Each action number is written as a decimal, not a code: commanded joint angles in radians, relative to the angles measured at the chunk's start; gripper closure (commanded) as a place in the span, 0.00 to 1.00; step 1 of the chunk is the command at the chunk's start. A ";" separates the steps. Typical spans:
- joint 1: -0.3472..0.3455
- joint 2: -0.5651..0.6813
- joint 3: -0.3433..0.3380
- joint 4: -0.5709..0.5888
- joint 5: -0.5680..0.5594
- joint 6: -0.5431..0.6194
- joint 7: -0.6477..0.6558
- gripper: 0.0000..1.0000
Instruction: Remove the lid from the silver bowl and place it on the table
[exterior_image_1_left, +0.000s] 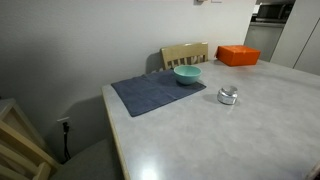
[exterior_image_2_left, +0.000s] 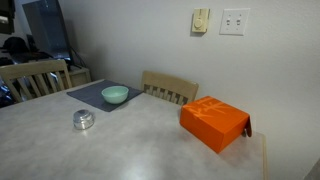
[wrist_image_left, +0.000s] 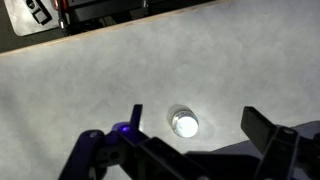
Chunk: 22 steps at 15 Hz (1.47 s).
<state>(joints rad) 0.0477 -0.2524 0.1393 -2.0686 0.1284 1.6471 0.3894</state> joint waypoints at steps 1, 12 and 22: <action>-0.004 0.106 -0.026 0.076 0.011 -0.033 -0.048 0.00; 0.008 0.356 -0.078 0.193 0.001 -0.140 -0.025 0.00; 0.036 0.400 -0.070 0.108 -0.155 0.294 -0.206 0.00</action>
<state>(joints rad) 0.0823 0.1472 0.0699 -1.8866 -0.0073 1.7487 0.2545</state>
